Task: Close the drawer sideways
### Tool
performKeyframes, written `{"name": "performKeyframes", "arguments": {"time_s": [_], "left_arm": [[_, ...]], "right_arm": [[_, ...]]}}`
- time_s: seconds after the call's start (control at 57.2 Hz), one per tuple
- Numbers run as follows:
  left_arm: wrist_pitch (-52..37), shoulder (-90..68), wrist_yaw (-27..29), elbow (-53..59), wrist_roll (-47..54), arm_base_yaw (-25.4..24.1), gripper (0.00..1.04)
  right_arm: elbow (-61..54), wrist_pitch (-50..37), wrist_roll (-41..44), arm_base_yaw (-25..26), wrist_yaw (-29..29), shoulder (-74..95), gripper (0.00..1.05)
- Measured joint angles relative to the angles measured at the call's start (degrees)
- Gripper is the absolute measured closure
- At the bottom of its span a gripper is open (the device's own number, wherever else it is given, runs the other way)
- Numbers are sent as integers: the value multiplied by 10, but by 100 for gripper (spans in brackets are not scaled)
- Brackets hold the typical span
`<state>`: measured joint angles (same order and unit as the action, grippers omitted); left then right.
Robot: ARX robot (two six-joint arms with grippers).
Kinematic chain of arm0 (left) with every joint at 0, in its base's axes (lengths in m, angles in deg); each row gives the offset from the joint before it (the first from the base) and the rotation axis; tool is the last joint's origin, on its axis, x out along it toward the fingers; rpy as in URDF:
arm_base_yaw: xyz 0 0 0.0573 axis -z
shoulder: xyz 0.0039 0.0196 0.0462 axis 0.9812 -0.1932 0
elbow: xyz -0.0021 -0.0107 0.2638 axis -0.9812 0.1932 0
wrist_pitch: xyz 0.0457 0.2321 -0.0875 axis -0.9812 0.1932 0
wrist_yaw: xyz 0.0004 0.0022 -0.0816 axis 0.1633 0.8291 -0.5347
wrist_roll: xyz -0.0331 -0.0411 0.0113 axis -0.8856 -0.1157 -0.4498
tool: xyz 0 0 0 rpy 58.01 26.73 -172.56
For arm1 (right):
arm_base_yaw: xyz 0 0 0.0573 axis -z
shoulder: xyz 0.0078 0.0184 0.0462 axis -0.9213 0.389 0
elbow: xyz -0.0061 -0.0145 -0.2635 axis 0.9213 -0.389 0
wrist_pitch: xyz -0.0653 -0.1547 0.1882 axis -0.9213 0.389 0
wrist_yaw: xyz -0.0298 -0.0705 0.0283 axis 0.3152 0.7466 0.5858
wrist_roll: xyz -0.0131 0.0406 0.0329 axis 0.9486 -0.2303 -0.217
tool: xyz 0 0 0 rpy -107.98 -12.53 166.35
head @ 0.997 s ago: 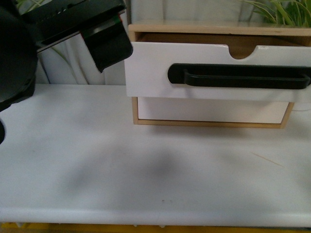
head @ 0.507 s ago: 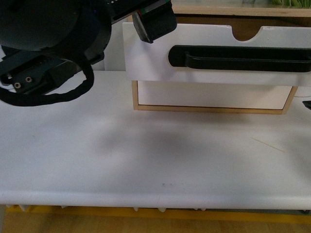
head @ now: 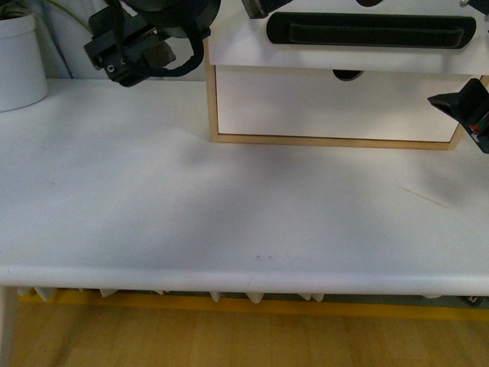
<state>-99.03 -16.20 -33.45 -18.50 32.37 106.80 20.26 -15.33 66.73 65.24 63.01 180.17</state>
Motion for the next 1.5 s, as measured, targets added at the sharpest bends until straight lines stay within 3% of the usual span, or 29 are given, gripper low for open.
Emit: {"name": "performKeyframes", "arguments": {"time_s": [0.227,0.507,0.945,1.155,1.329,1.504], "left_arm": [[18,-61,-10,-79,2,-5,6],[17,-54,-7,-72,0,-6,6],[-40,151,42,148,44,-46,6],[-45,301,72,291,100,-66,6],[-1,455,102,406,124,-75,6],[77,605,150,504,121,-67,6]], "right_arm": [[65,-6,-2,2,15,67,9],[74,3,-12,8,9,71,9],[-80,5,-46,2,-11,-140,9],[-192,-3,-102,-1,21,-303,9],[-279,36,-152,-1,49,-450,9],[-356,129,-184,3,54,-612,9]]}}
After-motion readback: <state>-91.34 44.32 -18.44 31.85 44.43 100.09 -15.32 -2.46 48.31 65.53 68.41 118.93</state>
